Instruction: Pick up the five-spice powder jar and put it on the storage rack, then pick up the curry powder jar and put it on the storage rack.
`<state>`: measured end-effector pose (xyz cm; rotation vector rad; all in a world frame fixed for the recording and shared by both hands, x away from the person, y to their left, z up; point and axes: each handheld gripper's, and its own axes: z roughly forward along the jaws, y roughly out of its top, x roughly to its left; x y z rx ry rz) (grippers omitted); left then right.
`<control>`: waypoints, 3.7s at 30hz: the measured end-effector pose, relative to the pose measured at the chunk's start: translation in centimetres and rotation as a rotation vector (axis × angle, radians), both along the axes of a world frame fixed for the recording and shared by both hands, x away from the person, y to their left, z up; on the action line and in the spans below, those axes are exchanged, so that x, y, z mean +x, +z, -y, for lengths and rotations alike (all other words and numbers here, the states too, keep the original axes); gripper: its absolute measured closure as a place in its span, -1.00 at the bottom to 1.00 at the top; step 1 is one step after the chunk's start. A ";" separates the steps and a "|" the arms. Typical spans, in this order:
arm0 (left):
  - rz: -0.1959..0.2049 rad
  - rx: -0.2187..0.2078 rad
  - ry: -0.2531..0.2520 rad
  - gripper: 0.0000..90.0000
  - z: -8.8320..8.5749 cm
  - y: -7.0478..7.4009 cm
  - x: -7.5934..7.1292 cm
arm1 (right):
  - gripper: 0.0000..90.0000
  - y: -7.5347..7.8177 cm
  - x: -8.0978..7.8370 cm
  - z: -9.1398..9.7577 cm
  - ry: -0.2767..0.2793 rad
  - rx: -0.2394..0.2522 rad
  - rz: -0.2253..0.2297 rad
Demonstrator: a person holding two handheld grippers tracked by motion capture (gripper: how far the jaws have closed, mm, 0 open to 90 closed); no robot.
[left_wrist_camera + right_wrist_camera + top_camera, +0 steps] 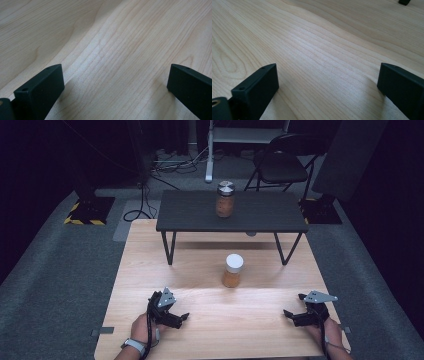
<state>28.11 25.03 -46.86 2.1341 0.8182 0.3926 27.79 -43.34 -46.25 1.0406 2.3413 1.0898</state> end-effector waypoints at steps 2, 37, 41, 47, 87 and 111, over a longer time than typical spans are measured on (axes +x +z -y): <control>0.000 0.000 0.000 -0.99 0.0 0.0 0.0 | -0.93 0.0 0.0 0.0 0.000 0.000 0.000; -0.001 0.000 -0.001 -0.99 0.0 0.0 0.0 | -0.93 0.0 0.0 0.0 0.000 0.000 0.000; -0.001 0.001 -0.002 -0.99 0.0 0.0 0.0 | -0.93 0.0 0.0 0.0 0.000 0.000 0.000; -0.001 0.001 -0.002 -0.99 0.0 0.0 0.0 | -0.93 0.0 0.0 0.0 0.000 0.000 0.000; -0.003 0.001 -0.007 -0.99 0.0 0.1 0.2 | -0.90 0.3 0.3 0.0 0.012 -0.009 -0.011; 0.011 -0.002 0.007 -0.98 0.1 -0.1 -0.2 | -0.83 6.5 -2.3 0.4 0.016 0.064 0.204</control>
